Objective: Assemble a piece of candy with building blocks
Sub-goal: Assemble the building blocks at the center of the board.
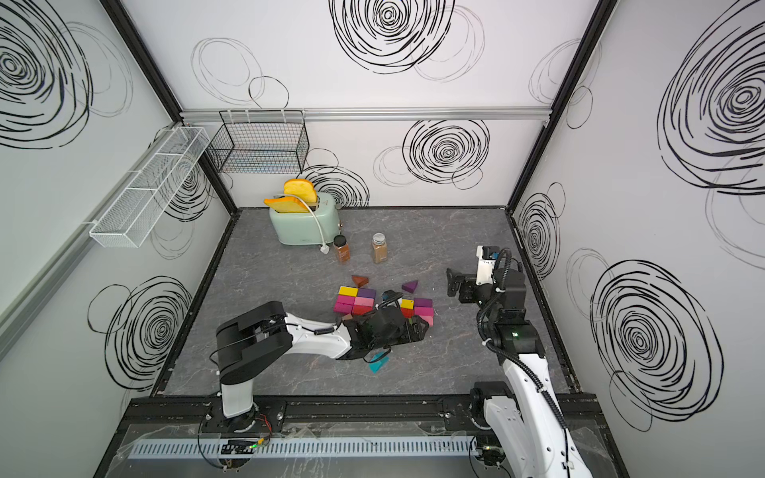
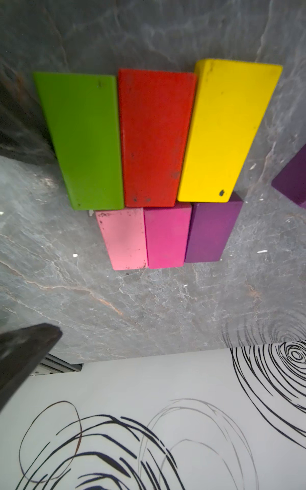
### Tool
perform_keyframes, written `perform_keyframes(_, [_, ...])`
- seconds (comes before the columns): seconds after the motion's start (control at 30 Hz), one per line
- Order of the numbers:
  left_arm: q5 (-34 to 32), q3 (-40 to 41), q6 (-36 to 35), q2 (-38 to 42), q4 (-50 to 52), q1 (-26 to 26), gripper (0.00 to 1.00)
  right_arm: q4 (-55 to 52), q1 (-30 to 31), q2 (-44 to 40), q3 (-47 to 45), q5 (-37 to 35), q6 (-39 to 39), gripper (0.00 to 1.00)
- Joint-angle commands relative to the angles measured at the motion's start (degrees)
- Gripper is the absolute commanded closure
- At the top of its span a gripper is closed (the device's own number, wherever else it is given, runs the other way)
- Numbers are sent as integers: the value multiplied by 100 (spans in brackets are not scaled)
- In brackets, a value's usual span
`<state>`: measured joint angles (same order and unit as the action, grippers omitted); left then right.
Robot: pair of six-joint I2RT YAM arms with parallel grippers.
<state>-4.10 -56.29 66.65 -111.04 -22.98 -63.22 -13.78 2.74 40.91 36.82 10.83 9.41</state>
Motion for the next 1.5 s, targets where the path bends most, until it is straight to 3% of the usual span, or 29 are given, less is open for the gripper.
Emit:
perform_keyframes(0.0, [32, -66, 110, -154, -158, 45, 2, 108, -37, -74, -87, 60, -56, 1])
perform_keyframes(0.53, [63, -36, 92, -137, -290, 132, 2, 170, -120, -68, -216, 210, 116, 1])
perform_keyframes(0.87, [305, 178, 58, 91, -622, 192, 2, 375, -204, -23, -468, 588, 959, 1])
perform_keyframes(1.07, [604, 573, 52, 748, -681, 83, 2, 696, -213, 28, -776, 644, 1538, 1])
perform_keyframes(1.23, [777, 1261, -115, 1763, -604, 38, 2, 1114, -212, 78, -1140, 755, 2063, 1])
perform_keyframes(1.47, [1128, 1947, -781, 3496, 18, 385, 2, 3145, -204, -268, -2666, 841, 3558, 1])
